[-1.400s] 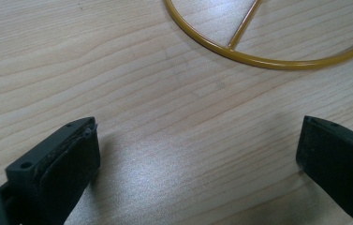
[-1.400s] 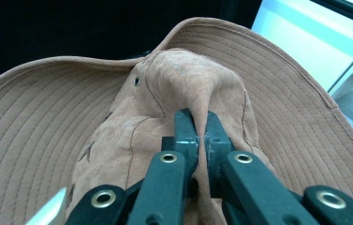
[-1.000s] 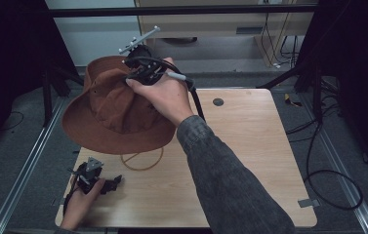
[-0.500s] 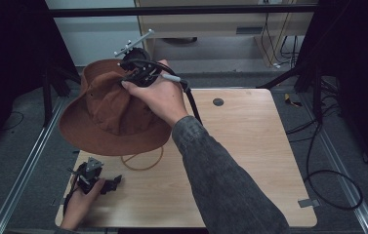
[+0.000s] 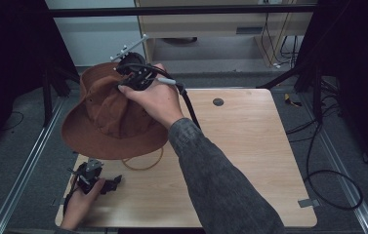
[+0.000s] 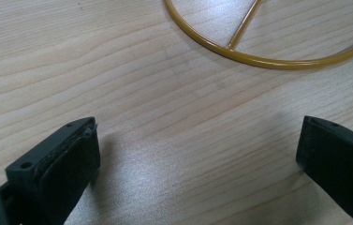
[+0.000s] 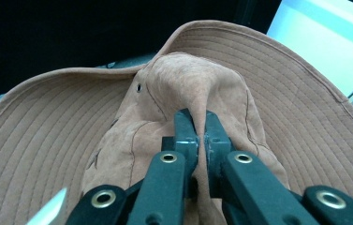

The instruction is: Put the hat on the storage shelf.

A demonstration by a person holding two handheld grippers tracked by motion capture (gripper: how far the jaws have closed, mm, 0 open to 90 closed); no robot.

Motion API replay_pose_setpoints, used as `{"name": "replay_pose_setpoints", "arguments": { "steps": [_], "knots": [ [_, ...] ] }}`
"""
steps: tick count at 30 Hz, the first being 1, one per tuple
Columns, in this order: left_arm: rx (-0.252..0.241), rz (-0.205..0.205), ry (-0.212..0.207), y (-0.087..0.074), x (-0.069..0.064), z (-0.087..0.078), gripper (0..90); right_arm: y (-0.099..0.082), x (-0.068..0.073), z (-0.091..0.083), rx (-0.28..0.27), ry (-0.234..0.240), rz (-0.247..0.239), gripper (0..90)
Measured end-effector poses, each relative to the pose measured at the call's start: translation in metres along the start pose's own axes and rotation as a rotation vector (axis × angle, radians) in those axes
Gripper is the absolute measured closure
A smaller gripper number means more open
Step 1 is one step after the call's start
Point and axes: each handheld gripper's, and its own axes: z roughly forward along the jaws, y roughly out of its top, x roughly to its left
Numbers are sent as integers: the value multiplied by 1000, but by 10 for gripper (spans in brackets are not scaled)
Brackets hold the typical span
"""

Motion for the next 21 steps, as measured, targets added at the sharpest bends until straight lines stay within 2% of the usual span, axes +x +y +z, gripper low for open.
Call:
{"name": "replay_pose_setpoints", "arguments": {
  "steps": [21],
  "knots": [
    [4,5,-1,0,0,0,0,-12,-2,18,55,12,6,879]
  ]
}}
